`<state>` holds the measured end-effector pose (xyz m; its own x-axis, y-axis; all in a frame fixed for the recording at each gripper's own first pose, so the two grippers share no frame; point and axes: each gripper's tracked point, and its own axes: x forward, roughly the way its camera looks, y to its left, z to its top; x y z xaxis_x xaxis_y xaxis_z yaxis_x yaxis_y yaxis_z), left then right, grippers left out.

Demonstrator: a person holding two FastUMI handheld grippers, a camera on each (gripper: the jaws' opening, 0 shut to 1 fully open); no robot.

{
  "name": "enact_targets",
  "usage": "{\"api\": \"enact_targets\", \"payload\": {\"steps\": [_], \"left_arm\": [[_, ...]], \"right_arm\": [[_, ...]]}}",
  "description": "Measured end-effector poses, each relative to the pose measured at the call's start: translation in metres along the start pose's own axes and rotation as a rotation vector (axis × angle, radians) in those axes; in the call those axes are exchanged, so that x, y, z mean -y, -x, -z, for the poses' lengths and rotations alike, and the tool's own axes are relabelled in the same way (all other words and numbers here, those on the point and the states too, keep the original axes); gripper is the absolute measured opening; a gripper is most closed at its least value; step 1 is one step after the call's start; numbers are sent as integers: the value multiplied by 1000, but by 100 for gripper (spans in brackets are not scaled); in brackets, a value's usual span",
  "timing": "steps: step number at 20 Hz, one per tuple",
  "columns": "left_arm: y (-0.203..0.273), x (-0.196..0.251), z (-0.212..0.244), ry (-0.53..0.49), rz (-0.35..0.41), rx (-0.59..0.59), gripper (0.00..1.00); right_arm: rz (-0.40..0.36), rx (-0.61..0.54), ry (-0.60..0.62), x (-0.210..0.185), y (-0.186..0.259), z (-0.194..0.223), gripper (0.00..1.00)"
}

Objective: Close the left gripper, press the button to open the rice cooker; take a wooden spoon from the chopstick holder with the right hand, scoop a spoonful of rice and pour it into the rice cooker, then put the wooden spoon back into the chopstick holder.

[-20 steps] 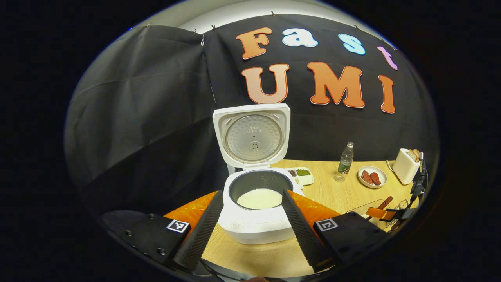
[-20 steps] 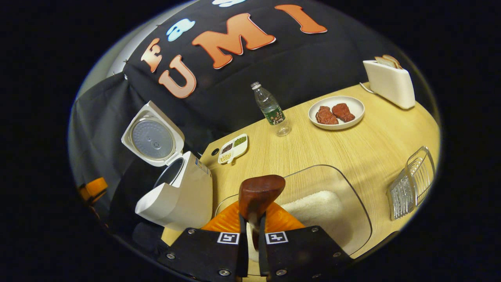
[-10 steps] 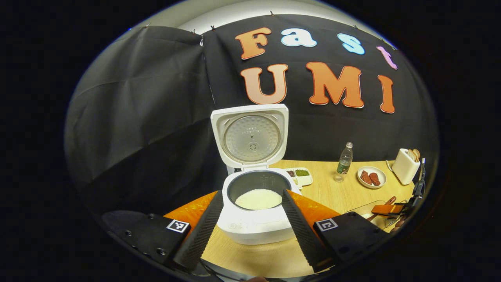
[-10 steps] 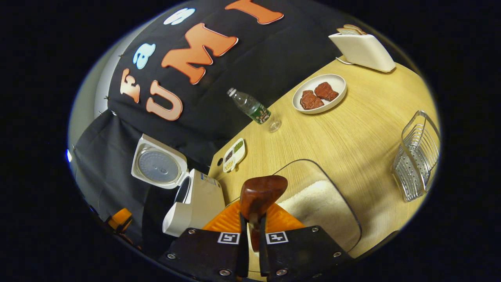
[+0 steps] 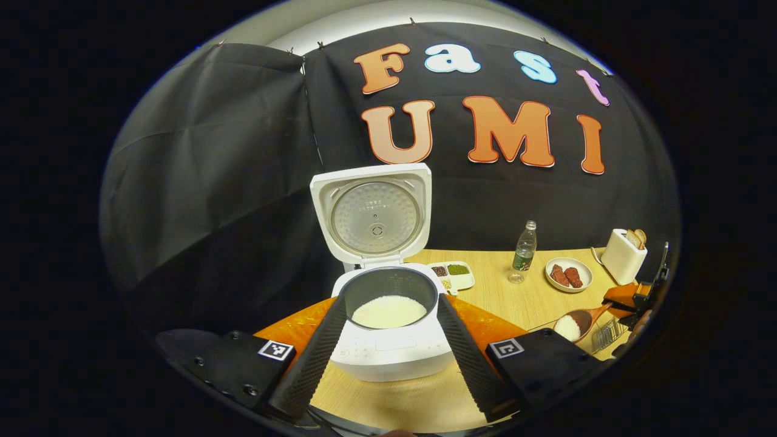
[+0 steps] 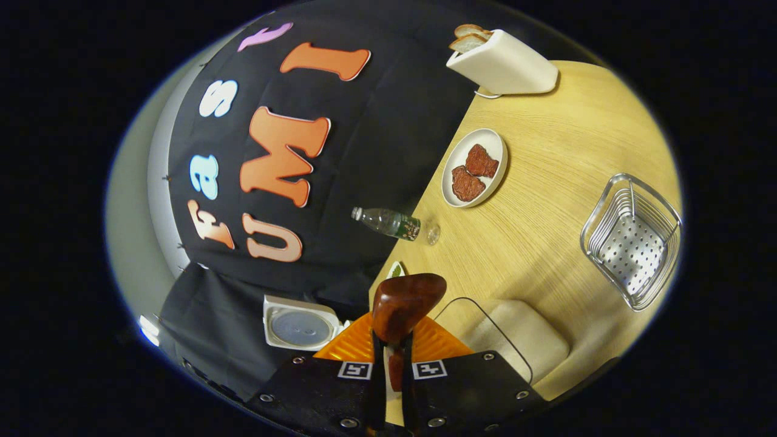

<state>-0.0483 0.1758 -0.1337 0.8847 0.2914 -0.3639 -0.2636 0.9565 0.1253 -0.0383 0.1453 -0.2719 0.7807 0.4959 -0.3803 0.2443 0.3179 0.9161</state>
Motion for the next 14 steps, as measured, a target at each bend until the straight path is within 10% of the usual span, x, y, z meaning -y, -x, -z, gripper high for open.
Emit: {"api": "enact_targets", "payload": {"steps": [14], "left_arm": [[34, -46, -56, 83, -9, 249, 98]], "right_arm": [[-234, -135, -334, -138, -52, 51, 10]]}}
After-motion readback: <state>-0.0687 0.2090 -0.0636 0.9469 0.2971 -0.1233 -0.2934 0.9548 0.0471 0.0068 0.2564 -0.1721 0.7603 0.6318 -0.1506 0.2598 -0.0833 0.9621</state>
